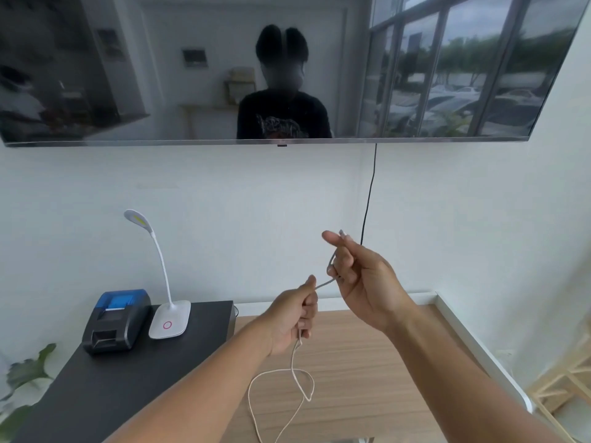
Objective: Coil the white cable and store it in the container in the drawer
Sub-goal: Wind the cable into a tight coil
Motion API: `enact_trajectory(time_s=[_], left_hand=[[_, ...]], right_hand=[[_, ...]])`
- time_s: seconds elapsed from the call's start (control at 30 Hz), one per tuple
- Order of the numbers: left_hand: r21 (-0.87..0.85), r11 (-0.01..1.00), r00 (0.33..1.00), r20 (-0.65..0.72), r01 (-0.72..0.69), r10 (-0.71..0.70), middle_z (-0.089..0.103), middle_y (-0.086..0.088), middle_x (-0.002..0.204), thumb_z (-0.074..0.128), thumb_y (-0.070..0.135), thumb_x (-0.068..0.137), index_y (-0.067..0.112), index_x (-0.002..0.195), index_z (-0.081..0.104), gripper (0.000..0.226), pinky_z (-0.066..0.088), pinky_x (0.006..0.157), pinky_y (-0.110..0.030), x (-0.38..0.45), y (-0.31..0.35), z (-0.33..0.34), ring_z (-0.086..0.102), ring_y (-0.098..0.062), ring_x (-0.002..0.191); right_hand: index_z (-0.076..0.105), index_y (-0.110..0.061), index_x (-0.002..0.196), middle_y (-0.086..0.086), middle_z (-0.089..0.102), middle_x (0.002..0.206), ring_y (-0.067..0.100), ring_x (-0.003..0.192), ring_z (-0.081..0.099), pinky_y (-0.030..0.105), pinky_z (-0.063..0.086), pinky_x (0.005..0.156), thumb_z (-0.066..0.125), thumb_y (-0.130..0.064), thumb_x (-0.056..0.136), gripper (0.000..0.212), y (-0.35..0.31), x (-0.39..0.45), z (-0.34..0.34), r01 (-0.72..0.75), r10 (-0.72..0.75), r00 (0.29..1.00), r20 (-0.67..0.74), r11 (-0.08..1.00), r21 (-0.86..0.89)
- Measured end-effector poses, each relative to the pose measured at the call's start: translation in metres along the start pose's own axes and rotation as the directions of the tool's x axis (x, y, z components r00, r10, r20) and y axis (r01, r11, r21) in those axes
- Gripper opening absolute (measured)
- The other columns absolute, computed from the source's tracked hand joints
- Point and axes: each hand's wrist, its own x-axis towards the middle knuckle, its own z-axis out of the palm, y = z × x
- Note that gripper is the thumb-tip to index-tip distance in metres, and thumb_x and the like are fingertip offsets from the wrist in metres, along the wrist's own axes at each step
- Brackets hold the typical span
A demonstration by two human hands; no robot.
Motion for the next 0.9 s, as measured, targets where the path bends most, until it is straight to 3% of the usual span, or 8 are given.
enact_trajectory(time_s=[0.07,0.17,0.3,0.43,0.57,0.7,0.77,0.9], left_hand=[[-0.035,0.999,1.0,0.004,0.012,-0.012,0.028,0.006,0.052,0.05,0.052,0.1,0.026,0.058,0.04,0.05,0.035,0.053,-0.032,0.001,0.008,-0.005,0.024,-0.013,0.044],[-0.039,0.999,0.999,0.03,0.012,-0.01,0.028,0.008,0.05,0.055,0.047,0.098,0.025,0.06,0.04,0.046,0.034,0.054,-0.031,0.003,0.024,-0.016,0.024,-0.013,0.046],[0.037,0.999,0.996,0.084,-0.006,0.003,0.028,0.008,0.049,0.056,0.048,0.098,0.026,0.057,0.044,0.048,0.034,0.055,-0.031,0.005,0.046,-0.023,0.022,-0.015,0.052],[0.264,0.961,0.994,0.097,-0.083,0.059,0.033,0.007,0.052,0.051,0.046,0.101,0.024,0.063,0.047,0.044,0.034,0.055,-0.03,0.003,0.059,-0.016,0.026,-0.014,0.048],[0.489,0.853,0.982,0.058,-0.183,0.178,0.036,0.01,0.051,0.048,0.044,0.1,0.022,0.067,0.043,0.04,0.037,0.058,-0.031,-0.002,0.06,-0.005,0.029,-0.012,0.045],[0.49,0.831,0.957,0.025,-0.264,0.289,0.04,0.009,0.054,0.044,0.041,0.102,0.02,0.071,0.046,0.038,0.036,0.061,-0.032,-0.008,0.053,-0.002,0.031,-0.013,0.047],[0.443,0.844,0.942,0.003,-0.303,0.336,0.04,0.009,0.054,0.044,0.042,0.103,0.019,0.072,0.047,0.038,0.035,0.057,-0.031,-0.011,0.048,-0.003,0.03,-0.014,0.048],[0.315,0.898,0.941,-0.046,-0.306,0.336,0.035,0.007,0.053,0.044,0.039,0.104,0.019,0.07,0.045,0.04,0.03,0.052,-0.031,-0.019,0.035,-0.006,0.027,-0.014,0.046]], right_hand=[[0.062,0.015,0.104,-0.007,0.062,0.067,0.008,0.062,0.053,0.032,0.042,0.086,0.057,-0.032,0.104,0.048,0.001,-0.01,-0.004,-0.023,0.031,0.996,0.082,0.995,-0.097],[0.068,-0.001,0.077,-0.002,0.072,0.075,0.01,0.072,0.061,0.031,0.045,0.087,0.054,-0.038,0.104,0.048,0.006,-0.024,-0.01,-0.06,0.111,0.974,0.198,0.967,-0.248],[0.075,-0.006,0.099,0.004,0.074,0.076,0.016,0.066,0.062,0.024,0.051,0.077,0.049,-0.035,0.106,0.039,0.01,-0.038,-0.012,-0.055,0.164,0.953,0.255,0.92,-0.388],[0.065,-0.014,0.094,0.001,0.077,0.075,0.013,0.069,0.065,0.025,0.052,0.076,0.044,-0.04,0.109,0.037,0.015,-0.039,-0.01,0.035,0.164,0.97,0.181,0.639,-0.769],[0.059,-0.016,0.095,-0.009,0.068,0.065,0.003,0.06,0.056,0.027,0.049,0.068,0.04,-0.036,0.11,0.031,0.032,-0.03,-0.016,0.028,0.019,0.999,0.042,0.472,-0.881],[0.053,-0.008,0.104,0.001,0.067,0.093,-0.006,0.067,0.058,0.015,0.044,0.071,0.041,-0.02,0.11,0.018,0.039,-0.02,-0.019,-0.048,-0.02,0.997,-0.073,0.586,-0.809],[0.056,-0.014,0.112,0.0,0.072,0.11,-0.001,0.081,0.064,0.022,0.043,0.08,0.05,-0.02,0.102,0.013,0.037,-0.018,-0.018,-0.115,0.025,0.99,-0.139,0.722,-0.682],[0.063,-0.012,0.126,-0.009,0.076,0.125,0.014,0.126,0.064,0.037,0.038,0.113,0.067,-0.021,0.081,0.046,0.028,-0.01,-0.02,-0.091,0.023,0.983,-0.185,0.925,-0.369]])
